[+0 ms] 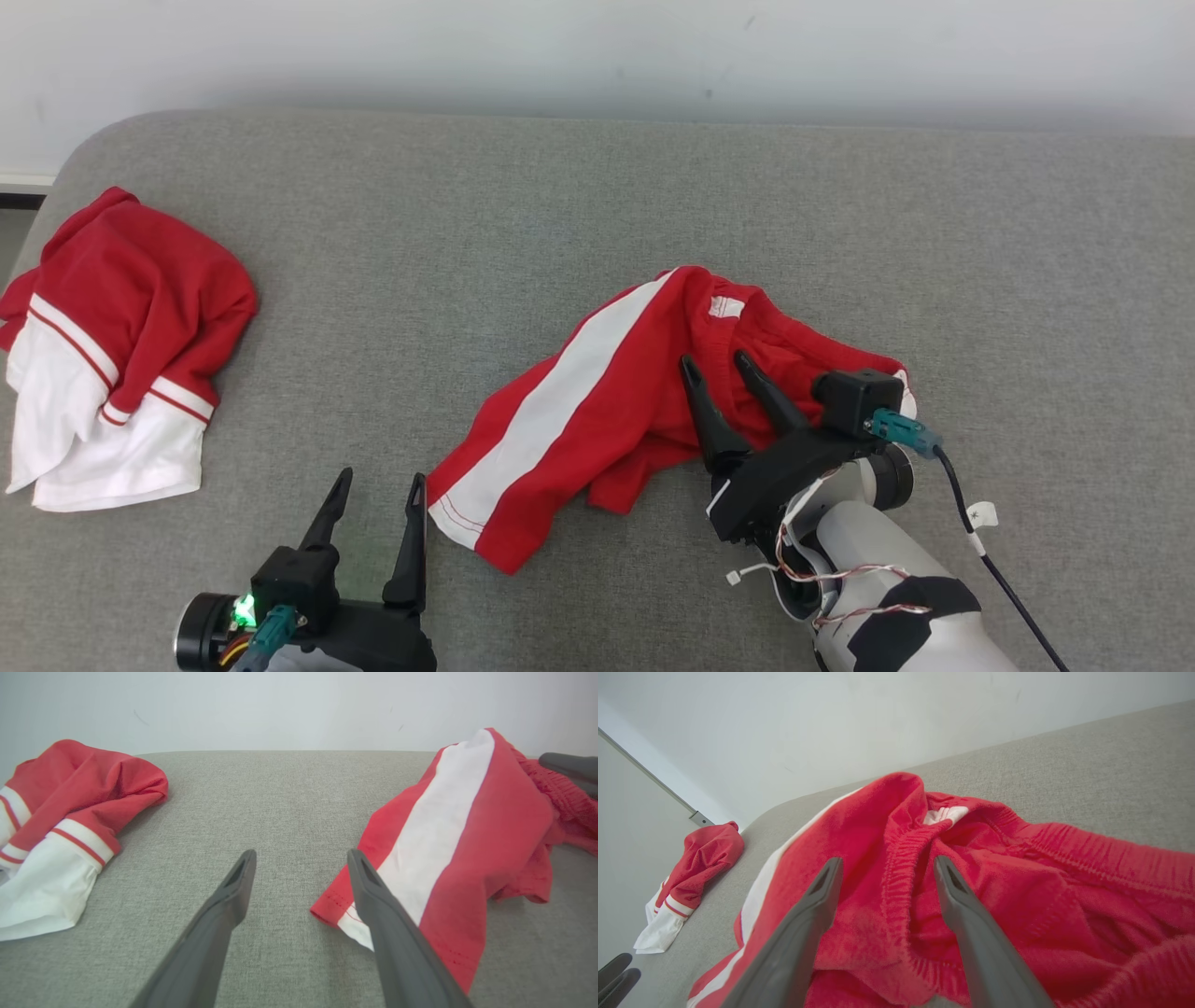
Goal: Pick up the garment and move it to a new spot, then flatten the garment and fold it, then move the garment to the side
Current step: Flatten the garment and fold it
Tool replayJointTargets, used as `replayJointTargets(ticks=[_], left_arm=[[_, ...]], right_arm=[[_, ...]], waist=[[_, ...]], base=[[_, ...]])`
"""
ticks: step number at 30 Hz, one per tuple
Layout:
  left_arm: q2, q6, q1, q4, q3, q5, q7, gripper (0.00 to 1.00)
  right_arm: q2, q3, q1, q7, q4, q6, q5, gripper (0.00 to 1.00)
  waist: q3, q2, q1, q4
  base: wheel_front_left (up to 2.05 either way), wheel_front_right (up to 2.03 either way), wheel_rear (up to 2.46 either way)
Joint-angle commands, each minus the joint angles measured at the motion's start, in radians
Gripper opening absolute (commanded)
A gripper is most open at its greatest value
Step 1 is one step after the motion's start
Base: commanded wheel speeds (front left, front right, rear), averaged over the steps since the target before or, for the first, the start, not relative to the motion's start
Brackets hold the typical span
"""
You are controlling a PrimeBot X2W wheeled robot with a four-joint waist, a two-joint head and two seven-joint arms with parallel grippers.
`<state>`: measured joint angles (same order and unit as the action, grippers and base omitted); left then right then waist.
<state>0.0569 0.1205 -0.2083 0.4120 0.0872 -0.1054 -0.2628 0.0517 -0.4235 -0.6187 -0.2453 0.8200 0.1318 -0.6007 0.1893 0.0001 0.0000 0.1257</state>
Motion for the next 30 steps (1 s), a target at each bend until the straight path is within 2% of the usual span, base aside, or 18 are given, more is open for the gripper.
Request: replayJointTargets(ticks=[1, 3, 5, 7, 8, 9, 10, 11, 20, 25, 30], left_arm=[[-0.003, 0.002, 0.007, 0.0, 0.002, 0.008, -0.003, 1.0], [-0.004, 0.003, 0.005, 0.003, 0.007, 0.005, -0.003, 1.0], [-0.006, 0.004, 0.003, 0.003, 0.012, 0.001, -0.003, 1.0], [-0.006, 0.005, 0.007, 0.0, 0.014, -0.005, -0.003, 1.0], [-0.006, 0.006, 0.008, 0.0, 0.014, -0.007, -0.003, 1.0], [-0.007, 0.006, 0.009, -0.001, 0.014, -0.008, -0.003, 1.0], [-0.007, 0.006, 0.01, -0.001, 0.014, -0.009, -0.003, 1.0], [-0.007, 0.007, 0.012, 0.0, 0.013, -0.011, -0.003, 1.0], [-0.007, 0.009, 0.042, -0.004, 0.016, -0.036, -0.003, 1.0], [-0.007, 0.01, 0.066, -0.009, 0.033, -0.053, -0.003, 1.0], [-0.007, 0.008, 0.089, -0.01, 0.053, -0.065, -0.003, 1.0]], right_arm=[[-0.002, -0.003, -0.018, 0.005, 0.019, -0.002, -0.02, 1.0], [-0.002, -0.011, -0.037, 0.006, 0.053, -0.002, -0.047, 0.98], [-0.002, -0.026, -0.05, 0.004, 0.07, -0.002, -0.083, 0.85], [-0.001, -0.046, -0.065, -0.001, 0.087, -0.002, -0.101, 0.63], [-0.001, -0.053, -0.069, -0.001, 0.095, -0.002, -0.111, 0.4], [-0.001, -0.062, -0.076, -0.005, 0.098, -0.002, -0.113, 0.27], [-0.001, -0.066, -0.084, -0.01, 0.102, -0.002, -0.118, 0.04], [-0.002, -0.07, -0.087, -0.012, 0.106, -0.002, -0.124, 0.0], [0.008, -0.087, -0.051, -0.02, 0.075, -0.002, -0.158, 0.0], [0.093, -0.101, 0.018, -0.019, -0.033, -0.002, -0.199, 0.0], [0.188, -0.119, 0.101, 0.033, -0.171, -0.002, -0.242, 0.0]], waist=[[0.0, -0.0001, 0.0, 0.005], [0.001, -0.0001, 0.0, 0.011], [0.002, -0.0001, 0.0, 0.016], [0.005, -0.0001, 0.0, 0.017], [0.006, -0.0001, 0.0, 0.018], [0.008, -0.0001, 0.0, 0.018], [0.009, -0.0001, 0.0, 0.018], [0.01, -0.0001, 0.0, 0.017], [-0.02, -0.0001, 0.0, -0.029], [-0.053, -0.0001, 0.0, -0.077], [-0.076, -0.0001, 0.0, -0.133]], base=[[0.0, 0.0, 0.0], [0.0, 0.0, 0.0], [0.0, 0.0, 0.0], [0.0, 0.0, 0.0], [0.0, 0.0, 0.0], [0.0, 0.0, 0.0], [0.0, 0.0, 0.0], [0.0, 0.0, 0.0], [0.0, 0.0, 0.0], [0.0, 0.0, 0.0], [0.0, 0.0, 0.0]])
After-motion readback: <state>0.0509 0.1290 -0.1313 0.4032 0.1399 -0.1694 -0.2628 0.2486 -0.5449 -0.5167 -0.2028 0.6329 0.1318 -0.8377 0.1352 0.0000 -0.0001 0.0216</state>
